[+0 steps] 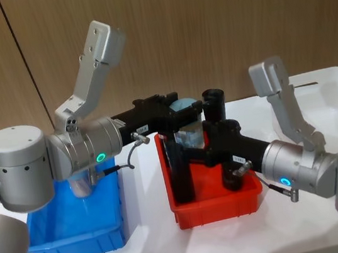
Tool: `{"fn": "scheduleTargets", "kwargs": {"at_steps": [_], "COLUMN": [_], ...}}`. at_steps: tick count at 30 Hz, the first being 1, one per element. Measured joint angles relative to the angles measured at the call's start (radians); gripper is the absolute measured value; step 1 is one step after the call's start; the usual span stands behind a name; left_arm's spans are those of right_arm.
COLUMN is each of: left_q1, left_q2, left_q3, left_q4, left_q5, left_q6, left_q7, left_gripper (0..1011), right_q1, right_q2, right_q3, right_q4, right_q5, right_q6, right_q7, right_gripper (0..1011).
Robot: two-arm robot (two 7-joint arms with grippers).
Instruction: Pick the cotton swabs from the blue box and place them into the white box.
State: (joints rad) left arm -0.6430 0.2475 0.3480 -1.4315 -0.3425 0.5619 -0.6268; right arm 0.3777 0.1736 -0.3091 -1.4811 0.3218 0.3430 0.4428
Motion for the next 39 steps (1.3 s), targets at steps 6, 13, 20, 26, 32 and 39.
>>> {"fn": "scheduleTargets", "kwargs": {"at_steps": [6, 13, 20, 26, 32, 39], "left_q1": [0.0, 0.0, 0.0, 0.0, 0.0, 0.0], "left_q2": [0.0, 0.0, 0.0, 0.0, 0.0, 0.0], "left_q3": [0.0, 0.0, 0.0, 0.0, 0.0, 0.001], "left_q4": [0.0, 0.0, 0.0, 0.0, 0.0, 0.0], "left_q5": [0.0, 0.0, 0.0, 0.0, 0.0, 0.0], "left_q6": [0.0, 0.0, 0.0, 0.0, -0.001, 0.0], "left_q7": [0.0, 0.0, 0.0, 0.0, 0.001, 0.0], "left_gripper": [643, 643, 643, 641, 643, 734], "right_q1": [0.012, 0.025, 0.034, 0.037, 0.04, 0.042], "right_q2": [-0.007, -0.015, -0.019, -0.021, -0.021, -0.021], "right_q3": [-0.005, -0.012, -0.017, -0.02, -0.022, -0.024], "right_q4": [0.017, 0.033, 0.044, 0.048, 0.05, 0.05], "right_q5": [-0.007, -0.015, -0.023, -0.028, -0.029, -0.029], "right_q6": [-0.004, -0.01, -0.018, -0.024, -0.026, -0.031], "right_q7": [0.005, 0.009, 0.011, 0.01, 0.007, 0.005], "right_gripper": [1002, 963, 761, 624, 623, 623]}}
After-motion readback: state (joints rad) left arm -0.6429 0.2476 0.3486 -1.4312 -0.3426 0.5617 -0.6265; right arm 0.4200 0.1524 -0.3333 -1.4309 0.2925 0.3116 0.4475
